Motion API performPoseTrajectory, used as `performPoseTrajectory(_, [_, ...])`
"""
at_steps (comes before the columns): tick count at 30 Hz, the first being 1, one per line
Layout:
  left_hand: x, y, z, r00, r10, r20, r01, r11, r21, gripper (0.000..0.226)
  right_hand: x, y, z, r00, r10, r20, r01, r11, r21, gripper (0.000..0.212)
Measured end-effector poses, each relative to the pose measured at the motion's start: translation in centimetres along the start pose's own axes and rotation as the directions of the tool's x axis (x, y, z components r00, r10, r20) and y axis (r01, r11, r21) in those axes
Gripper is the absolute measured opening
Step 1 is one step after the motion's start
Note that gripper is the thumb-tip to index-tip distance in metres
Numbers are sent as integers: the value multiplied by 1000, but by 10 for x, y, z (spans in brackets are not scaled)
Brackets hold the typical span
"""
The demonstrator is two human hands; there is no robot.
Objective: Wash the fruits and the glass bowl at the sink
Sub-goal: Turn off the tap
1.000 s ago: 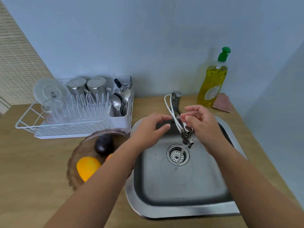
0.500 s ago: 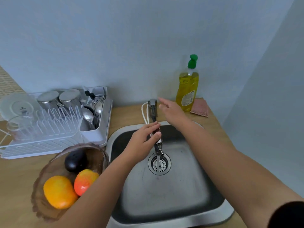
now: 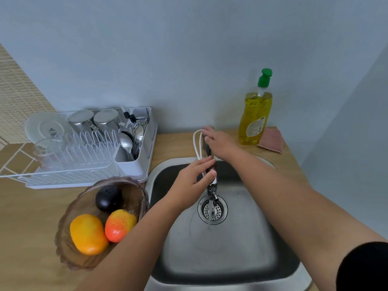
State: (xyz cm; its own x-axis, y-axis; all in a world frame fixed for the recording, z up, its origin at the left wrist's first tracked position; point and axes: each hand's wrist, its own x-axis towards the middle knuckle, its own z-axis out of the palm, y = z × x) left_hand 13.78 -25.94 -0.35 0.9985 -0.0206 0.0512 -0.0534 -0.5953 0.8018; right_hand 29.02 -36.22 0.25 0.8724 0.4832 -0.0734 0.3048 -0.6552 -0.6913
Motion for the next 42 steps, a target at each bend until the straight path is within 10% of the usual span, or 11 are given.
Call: performPoseTrajectory(42, [-14,-2,-8,1000,-15,-16,16,998,62,45,-22,-10,-7,996,73,57,-69,996,-59,46])
